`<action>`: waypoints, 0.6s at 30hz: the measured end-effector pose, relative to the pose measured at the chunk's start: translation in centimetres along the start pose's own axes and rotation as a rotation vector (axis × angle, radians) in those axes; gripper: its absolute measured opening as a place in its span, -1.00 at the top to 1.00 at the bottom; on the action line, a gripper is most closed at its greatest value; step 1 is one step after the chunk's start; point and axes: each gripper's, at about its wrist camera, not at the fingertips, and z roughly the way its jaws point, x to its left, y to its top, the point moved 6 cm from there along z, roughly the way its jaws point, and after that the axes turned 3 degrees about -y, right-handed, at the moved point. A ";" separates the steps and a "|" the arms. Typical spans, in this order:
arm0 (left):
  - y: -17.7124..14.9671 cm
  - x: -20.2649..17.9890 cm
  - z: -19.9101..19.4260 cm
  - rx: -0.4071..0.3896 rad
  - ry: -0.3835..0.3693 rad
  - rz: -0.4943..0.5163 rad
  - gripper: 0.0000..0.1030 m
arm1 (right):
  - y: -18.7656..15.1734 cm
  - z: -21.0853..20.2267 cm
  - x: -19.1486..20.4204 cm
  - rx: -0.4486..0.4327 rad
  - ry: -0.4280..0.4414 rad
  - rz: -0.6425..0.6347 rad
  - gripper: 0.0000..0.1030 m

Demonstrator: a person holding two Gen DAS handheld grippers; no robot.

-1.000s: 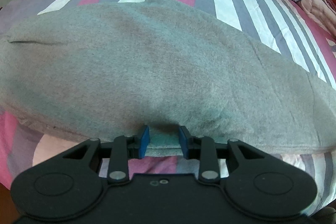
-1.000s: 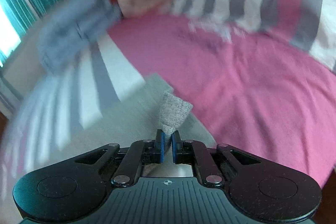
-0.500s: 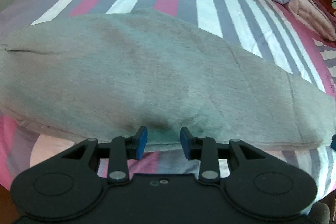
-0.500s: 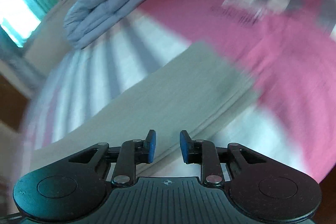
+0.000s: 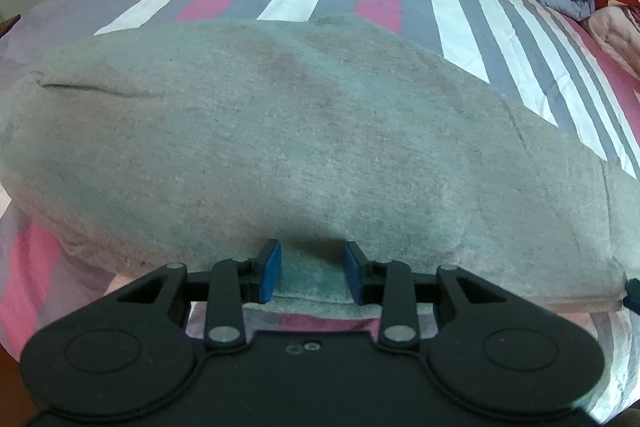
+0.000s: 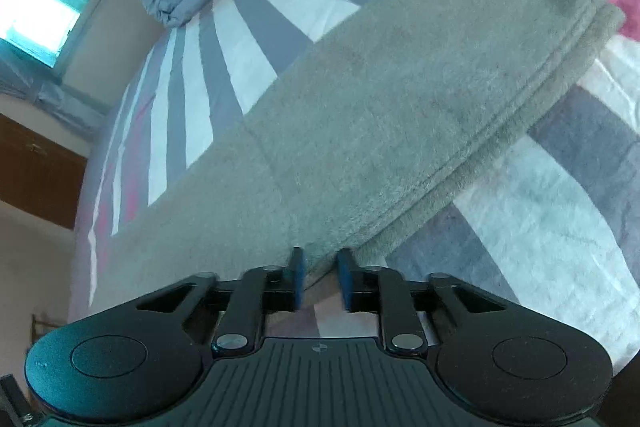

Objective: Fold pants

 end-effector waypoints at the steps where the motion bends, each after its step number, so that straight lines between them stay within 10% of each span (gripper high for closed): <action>1: 0.0 0.0 0.0 -0.002 0.002 0.005 0.51 | -0.1 0.1 0.2 0.001 0.001 0.000 0.66; 18: -0.1 0.6 0.2 -0.009 0.016 0.023 0.47 | -0.7 -0.7 -0.7 -0.005 0.034 0.058 0.93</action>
